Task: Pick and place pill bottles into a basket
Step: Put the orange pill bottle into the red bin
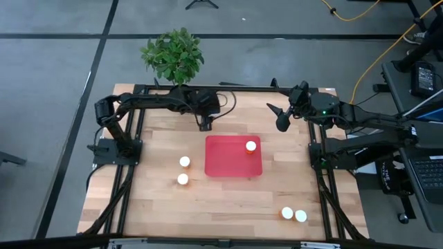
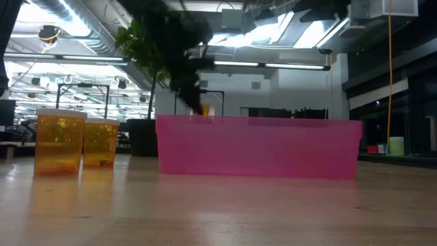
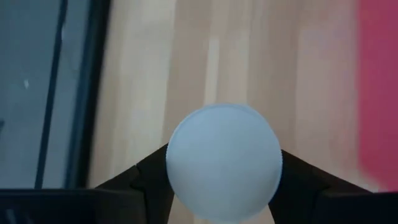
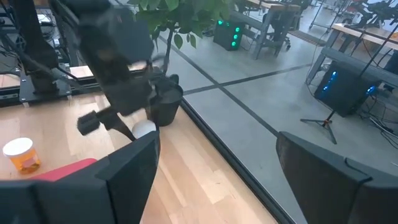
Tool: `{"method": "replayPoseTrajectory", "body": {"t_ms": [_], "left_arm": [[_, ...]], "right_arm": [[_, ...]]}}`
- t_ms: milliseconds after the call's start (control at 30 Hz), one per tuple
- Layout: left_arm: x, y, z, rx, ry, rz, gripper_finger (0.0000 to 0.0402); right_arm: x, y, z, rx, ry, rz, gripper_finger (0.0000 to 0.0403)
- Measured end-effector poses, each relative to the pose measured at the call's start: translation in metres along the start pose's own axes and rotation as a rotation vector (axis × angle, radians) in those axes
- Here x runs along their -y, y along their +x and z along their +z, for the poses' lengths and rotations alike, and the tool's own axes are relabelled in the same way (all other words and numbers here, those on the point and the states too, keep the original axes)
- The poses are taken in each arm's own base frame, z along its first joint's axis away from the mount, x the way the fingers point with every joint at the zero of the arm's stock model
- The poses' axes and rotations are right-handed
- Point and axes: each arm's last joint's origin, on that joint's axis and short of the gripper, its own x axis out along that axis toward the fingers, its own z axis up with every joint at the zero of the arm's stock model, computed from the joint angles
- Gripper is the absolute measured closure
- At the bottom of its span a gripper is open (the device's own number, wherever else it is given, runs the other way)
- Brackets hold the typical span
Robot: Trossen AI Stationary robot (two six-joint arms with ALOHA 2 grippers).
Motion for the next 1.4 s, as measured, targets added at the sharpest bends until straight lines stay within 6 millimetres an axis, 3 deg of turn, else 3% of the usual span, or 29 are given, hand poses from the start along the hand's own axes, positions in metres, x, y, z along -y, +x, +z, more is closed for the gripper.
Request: {"method": "replayPoseTrajectory", "body": {"t_ms": [233,333,433,933,1400], "left_arm": [[0.011,-0.054,0.057,0.154,0.081,-0.051,0.02],[0.024,-0.07,0.067,0.156,0.167,-0.032,0.0199],[0.036,-0.072,0.066,0.117,0.214,-0.053,0.0198],[0.102,-0.036,0.033,0.028,0.28,-0.217,0.0197],[0.109,0.002,-0.002,0.004,-0.015,-0.172,0.0197]], "right_arm": [[0.0,0.001,-0.002,-0.015,0.045,0.0,0.008],[-0.002,0.002,-0.002,-0.021,0.065,0.016,0.008],[-0.003,0.005,-0.003,-0.03,0.062,0.024,0.008],[-0.011,0.017,0.0,-0.008,0.076,0.059,0.008],[-0.013,0.016,0.002,0.017,-0.022,0.159,0.008]]}}
